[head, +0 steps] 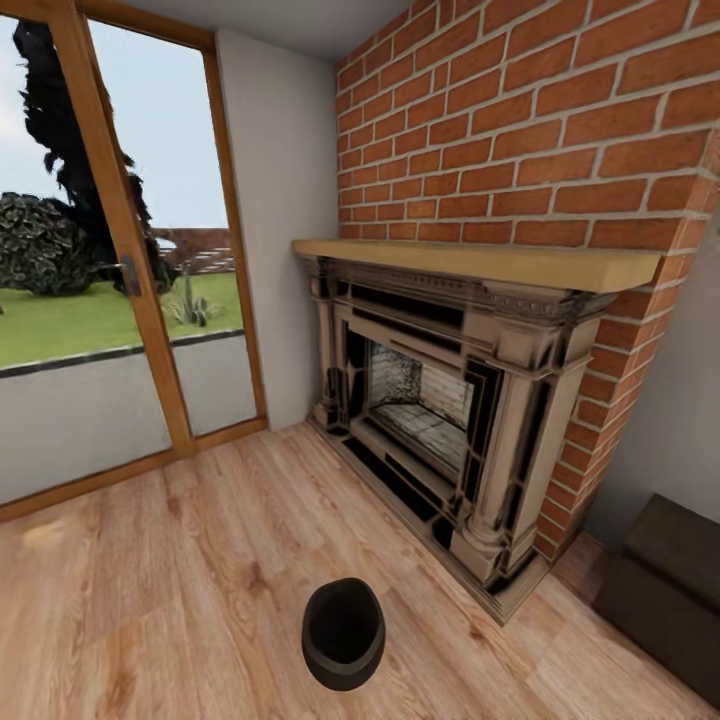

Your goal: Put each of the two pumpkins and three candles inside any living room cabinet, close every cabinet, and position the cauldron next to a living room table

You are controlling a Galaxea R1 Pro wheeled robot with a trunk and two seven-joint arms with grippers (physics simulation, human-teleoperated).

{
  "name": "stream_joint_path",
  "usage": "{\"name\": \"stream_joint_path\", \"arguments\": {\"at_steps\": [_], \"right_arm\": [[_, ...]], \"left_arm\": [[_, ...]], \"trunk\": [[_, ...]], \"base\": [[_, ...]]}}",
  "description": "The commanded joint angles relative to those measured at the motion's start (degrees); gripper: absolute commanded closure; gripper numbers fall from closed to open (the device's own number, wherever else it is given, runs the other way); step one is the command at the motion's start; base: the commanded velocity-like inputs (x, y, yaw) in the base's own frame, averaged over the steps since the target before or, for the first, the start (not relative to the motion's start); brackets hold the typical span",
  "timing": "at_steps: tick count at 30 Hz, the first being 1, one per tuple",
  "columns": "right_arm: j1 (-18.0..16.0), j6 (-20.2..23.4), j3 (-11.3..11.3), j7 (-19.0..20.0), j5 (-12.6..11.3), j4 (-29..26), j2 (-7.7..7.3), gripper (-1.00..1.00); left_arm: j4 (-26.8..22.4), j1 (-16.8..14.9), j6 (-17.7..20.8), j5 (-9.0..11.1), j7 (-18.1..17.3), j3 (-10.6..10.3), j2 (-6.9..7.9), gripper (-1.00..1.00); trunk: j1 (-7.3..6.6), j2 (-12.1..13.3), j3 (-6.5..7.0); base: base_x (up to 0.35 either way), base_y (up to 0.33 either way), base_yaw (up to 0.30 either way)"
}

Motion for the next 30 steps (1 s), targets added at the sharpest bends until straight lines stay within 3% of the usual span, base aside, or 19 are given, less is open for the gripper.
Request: {"name": "stream_joint_path", "arguments": {"at_steps": [1, 13, 30], "right_arm": [[-0.02, -1.57, 0.02, 0.00, -0.01, 0.06, 0.01, -1.00], [-0.01, -3.75, 0.12, -0.05, 0.15, 0.14, 0.03, -1.00], [-0.03, -4.01, 0.19, -0.58, 0.16, 0.06, 0.25, -1.00]], "left_arm": [[-0.12, 0.02, -0.10, -0.16, 0.06, -0.18, 0.00, -1.00], [-0.13, 0.04, -0.15, -0.34, 0.11, -0.46, 0.01, -1.00], [-0.11, 0.03, -0.33, -0.34, 0.11, -0.48, 0.02, -1.00]], "trunk": [[0.00, -0.03, -0.05], [0.00, -0.03, -0.06], [0.00, -0.03, -0.57]], "base": [[-0.004, -0.001, -0.043], [0.174, 0.000, 0.036], [0.011, 0.034, 0.003]]}}
